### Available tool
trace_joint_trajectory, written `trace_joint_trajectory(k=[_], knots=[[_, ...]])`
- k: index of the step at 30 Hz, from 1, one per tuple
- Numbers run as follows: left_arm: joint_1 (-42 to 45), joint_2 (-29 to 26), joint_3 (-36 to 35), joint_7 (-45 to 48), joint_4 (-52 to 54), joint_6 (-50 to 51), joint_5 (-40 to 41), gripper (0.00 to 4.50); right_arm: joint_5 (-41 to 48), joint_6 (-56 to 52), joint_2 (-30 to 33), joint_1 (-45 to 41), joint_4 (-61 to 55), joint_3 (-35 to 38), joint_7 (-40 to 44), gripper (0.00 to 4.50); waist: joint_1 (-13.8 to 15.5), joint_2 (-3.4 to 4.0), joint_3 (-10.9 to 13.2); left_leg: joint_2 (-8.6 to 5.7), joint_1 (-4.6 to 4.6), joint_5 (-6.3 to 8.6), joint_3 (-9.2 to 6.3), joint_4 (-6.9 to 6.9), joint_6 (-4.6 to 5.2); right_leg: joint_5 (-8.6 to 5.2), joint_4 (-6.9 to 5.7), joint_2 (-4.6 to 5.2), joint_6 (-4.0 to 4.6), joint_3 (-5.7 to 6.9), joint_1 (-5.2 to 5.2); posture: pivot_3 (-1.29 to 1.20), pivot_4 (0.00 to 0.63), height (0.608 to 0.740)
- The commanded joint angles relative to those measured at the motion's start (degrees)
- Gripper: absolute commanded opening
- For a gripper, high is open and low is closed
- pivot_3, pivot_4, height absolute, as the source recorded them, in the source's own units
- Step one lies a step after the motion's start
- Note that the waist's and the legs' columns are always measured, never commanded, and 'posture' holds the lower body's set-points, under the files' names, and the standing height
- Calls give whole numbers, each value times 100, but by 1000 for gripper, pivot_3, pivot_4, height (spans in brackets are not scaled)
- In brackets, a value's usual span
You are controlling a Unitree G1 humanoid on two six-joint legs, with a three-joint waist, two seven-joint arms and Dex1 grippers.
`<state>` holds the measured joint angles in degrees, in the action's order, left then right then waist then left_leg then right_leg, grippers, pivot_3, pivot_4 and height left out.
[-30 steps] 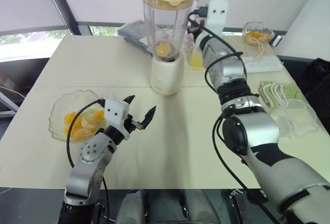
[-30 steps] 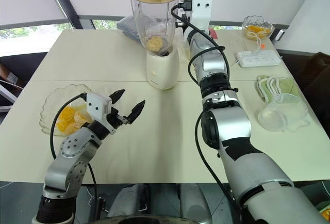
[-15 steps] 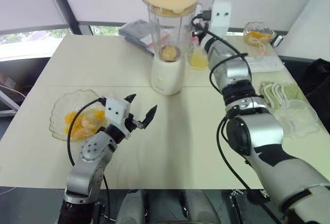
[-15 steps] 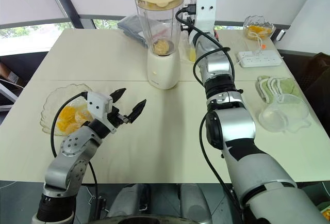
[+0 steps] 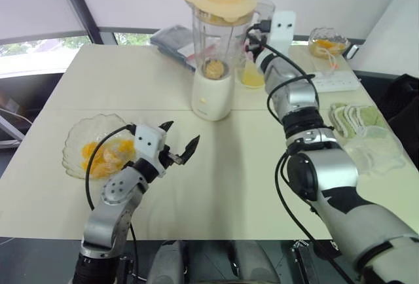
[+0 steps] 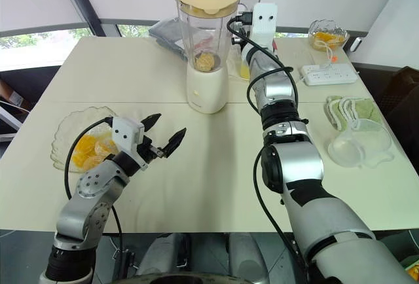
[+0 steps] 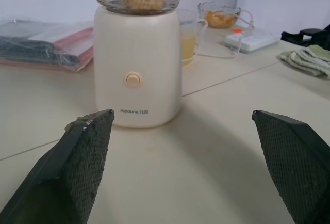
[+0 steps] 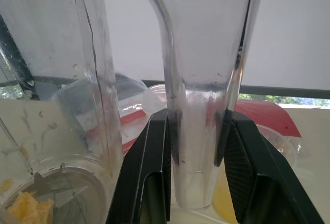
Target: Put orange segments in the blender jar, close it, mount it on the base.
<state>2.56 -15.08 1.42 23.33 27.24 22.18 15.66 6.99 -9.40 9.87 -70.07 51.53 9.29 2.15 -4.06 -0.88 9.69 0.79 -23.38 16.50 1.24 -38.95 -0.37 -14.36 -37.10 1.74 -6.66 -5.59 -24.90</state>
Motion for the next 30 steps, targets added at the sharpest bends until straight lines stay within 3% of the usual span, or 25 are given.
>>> trace_joint_trajectory(k=[1,30], knots=[[42,-35,21,26,160,-44,58,4462,-57,3,0,27,-190,-64,52,877,0,0,0,0,0,0,0,0,0,0,0,0,0,0,0,0,150,740],[163,159,116,-12,50,-56,31,4462,-544,55,365,-627,969,-489,789,877,0,0,0,0,1,0,0,0,0,0,2,0,1,0,2,0,150,740]])
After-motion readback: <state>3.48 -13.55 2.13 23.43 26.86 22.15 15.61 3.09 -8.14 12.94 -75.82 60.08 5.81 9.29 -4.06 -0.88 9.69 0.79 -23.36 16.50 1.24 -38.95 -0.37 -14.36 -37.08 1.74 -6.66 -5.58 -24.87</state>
